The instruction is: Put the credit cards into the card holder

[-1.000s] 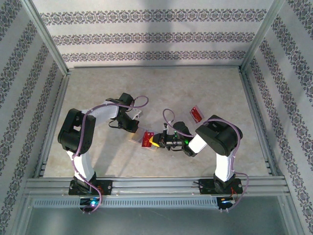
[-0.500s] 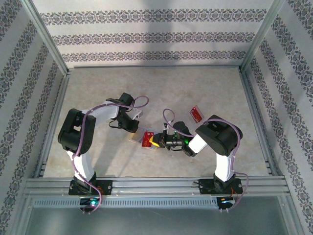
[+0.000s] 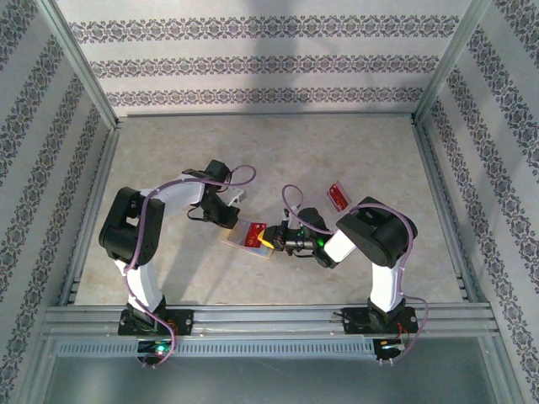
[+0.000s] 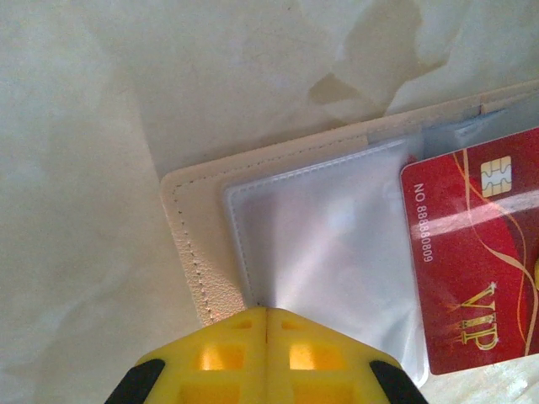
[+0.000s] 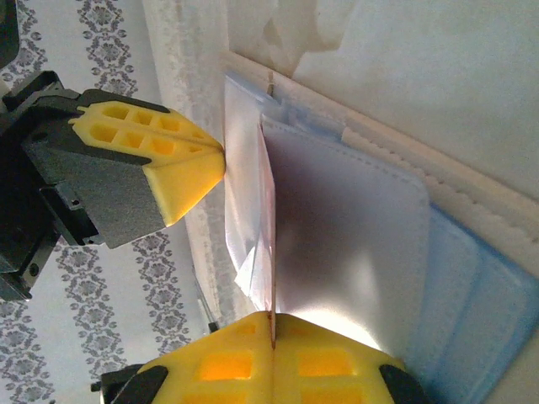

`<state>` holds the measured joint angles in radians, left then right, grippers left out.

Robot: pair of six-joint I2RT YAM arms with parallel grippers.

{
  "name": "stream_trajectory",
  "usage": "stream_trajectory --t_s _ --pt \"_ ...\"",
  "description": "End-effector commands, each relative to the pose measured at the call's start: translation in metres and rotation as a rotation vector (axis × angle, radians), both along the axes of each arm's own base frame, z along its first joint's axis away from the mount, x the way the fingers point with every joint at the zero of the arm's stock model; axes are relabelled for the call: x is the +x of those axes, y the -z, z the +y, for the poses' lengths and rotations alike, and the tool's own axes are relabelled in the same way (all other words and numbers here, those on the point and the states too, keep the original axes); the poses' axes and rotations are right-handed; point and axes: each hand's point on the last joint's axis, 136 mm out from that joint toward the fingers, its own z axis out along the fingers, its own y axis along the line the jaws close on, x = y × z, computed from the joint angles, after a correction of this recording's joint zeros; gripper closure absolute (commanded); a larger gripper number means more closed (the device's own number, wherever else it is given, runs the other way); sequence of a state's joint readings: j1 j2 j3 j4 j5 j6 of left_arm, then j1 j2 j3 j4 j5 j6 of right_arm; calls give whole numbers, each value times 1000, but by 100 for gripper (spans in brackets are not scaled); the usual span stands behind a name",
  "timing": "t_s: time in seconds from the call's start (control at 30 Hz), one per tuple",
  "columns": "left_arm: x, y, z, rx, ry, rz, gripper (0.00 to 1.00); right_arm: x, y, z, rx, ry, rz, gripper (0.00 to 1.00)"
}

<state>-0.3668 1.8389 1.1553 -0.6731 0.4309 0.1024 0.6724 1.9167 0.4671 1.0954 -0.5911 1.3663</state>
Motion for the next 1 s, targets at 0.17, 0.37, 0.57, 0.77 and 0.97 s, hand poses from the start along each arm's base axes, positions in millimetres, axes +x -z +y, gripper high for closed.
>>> stream_trajectory --t_s 0.17,0.37,0.57,0.77,0.97 --pt "-11 7 6 46 23 13 100 -19 2 -1 -28 -22 4 100" --pt "-11 6 6 47 21 14 100 -13 1 0 -21 1 -3 100" --pt "-12 5 7 47 23 9 100 -5 -1 7 -2 1 -7 100" --pt "-11 4 7 48 20 10 100 0 -3 12 8 -2 -11 100" --pt "-10 4 8 55 24 3 100 -1 -12 12 26 -6 -20 100"
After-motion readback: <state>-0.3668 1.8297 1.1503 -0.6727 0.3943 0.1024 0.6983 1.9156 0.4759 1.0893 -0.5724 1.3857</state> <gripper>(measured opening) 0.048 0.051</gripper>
